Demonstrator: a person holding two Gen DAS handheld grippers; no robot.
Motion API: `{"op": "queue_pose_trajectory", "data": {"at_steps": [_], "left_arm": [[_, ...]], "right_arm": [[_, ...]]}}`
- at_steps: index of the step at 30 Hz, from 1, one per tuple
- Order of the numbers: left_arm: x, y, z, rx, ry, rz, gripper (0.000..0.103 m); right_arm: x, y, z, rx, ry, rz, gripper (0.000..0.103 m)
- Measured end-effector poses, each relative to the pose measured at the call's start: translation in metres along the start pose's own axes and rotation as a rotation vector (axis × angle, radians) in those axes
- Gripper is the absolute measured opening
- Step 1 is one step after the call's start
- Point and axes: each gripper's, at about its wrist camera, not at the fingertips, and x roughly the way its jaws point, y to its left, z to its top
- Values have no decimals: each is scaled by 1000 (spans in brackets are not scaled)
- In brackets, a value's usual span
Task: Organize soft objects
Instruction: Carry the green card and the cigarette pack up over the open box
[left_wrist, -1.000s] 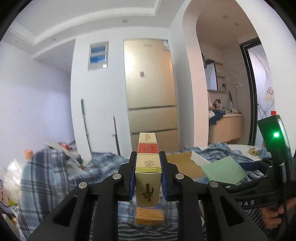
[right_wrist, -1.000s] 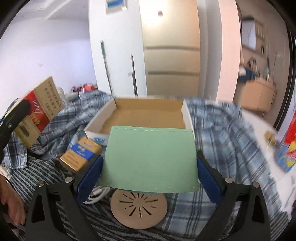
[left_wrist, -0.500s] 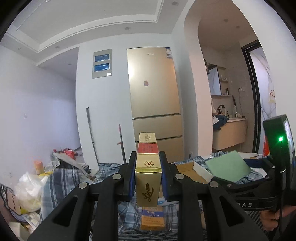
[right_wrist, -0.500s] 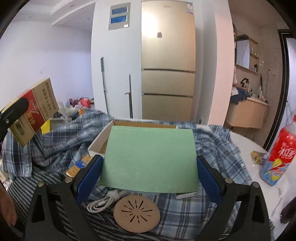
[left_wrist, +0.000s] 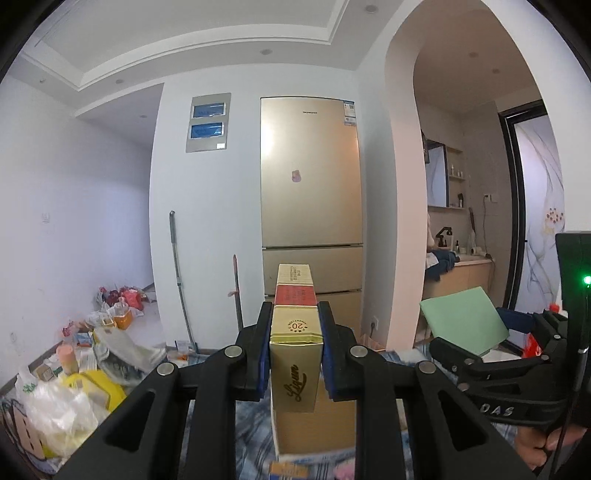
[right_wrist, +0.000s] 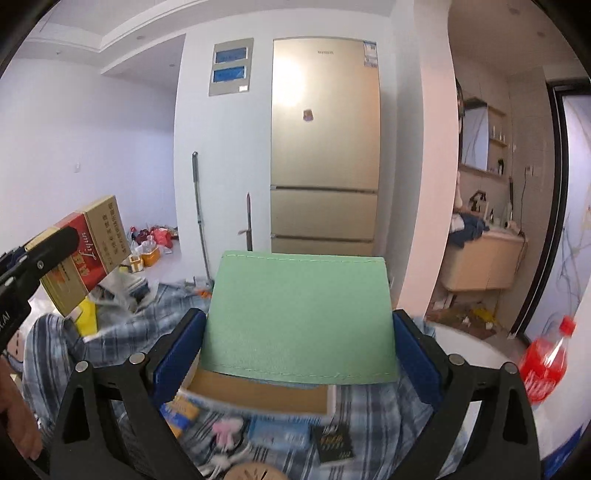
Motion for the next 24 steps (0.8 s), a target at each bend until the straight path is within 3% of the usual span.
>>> {"op": "queue_pose_trajectory", "data": {"at_steps": [4, 8, 10, 15, 24], "left_arm": [[22, -6, 28, -33, 18, 10, 24], [37, -4, 37, -69, 57, 10, 24], [46, -3, 33, -58, 80, -16, 24], [70, 1, 15, -47, 157, -2, 24], [146, -2, -34, -23, 400, 18, 24]], "right_arm": [[18, -4, 20, 34, 25, 4, 97], [36, -7, 19, 65, 25, 6, 97], [45, -4, 10, 61, 39, 28, 97], [70, 4, -10, 28, 112, 32, 97], [123, 6, -42, 48, 287, 49, 97]]}}
